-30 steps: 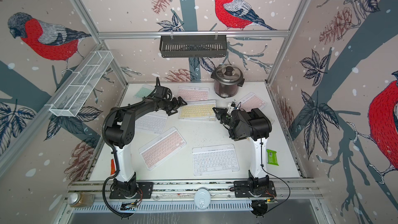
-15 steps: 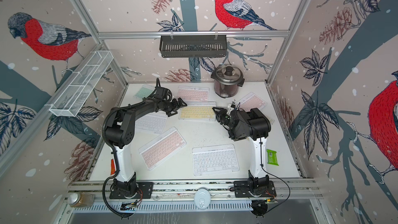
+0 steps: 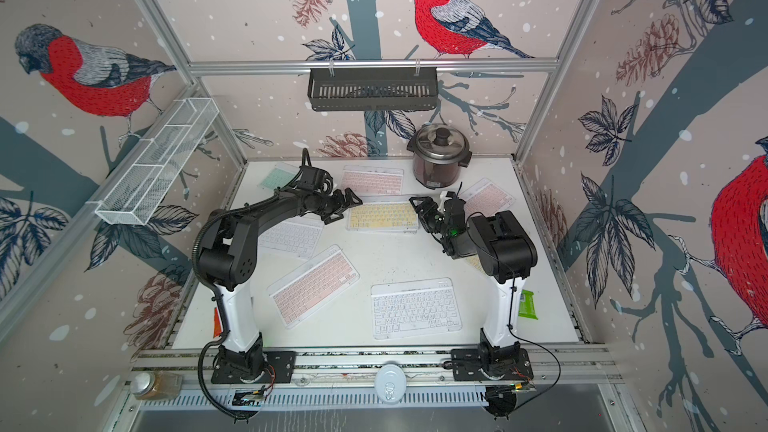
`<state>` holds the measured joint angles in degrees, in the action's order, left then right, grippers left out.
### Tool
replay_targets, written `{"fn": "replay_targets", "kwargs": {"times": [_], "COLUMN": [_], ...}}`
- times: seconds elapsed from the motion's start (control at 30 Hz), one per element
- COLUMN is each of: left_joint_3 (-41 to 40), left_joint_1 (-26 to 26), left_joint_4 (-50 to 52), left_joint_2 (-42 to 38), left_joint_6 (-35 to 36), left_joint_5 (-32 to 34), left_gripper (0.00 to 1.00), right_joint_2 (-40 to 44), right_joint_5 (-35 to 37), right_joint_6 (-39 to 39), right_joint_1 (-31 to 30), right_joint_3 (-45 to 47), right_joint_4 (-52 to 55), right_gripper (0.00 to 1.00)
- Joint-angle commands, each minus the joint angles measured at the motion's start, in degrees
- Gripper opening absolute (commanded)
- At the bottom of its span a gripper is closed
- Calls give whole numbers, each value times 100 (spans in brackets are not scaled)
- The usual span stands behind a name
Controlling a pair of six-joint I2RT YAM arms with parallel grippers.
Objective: Stack the numeric keypads
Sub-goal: Place the numeric keypad at the numeric keypad.
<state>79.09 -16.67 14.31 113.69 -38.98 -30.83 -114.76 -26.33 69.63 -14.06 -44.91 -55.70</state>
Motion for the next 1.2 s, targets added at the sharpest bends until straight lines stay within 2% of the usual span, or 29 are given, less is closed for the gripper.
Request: {"fn": "replay_targets", "kwargs": {"times": [0.0,0.17,0.33,0.5,0.87,1.03,1.17], "left_joint_3": [3,-96,-281,-341,-330,-230,-156], "left_joint_1": [13,11,14,12,14,54,92], "left_joint_4": [223,336,325,218,89,325,674], "left_joint_2": [-101,-219,-268,-148,62,-63,-512], "left_joint_6": [145,193,164,36,-88,46,201], "left_joint_5": [147,208,194,108,28,168,145], "left_gripper": [98,99,99,98,99,98,98], "right_joint_2": [91,289,602,613,830,985,1656], "right_joint_5": [176,464,1156,1563,1796,1921,2089], "right_joint_6": [-545,-801,-1435,-1794,-1594,-1739,-2097], "right_joint_1": [-54,-165,-360,-640,-1062,-1000,-814], "right_joint_3": [-195,-219,-507,-774,-706,-777,-679], "right_joint_4": [875,1343,2792,3651,3970,4245,4744], "right_gripper": [84,90,100,100,100,100,100]}}
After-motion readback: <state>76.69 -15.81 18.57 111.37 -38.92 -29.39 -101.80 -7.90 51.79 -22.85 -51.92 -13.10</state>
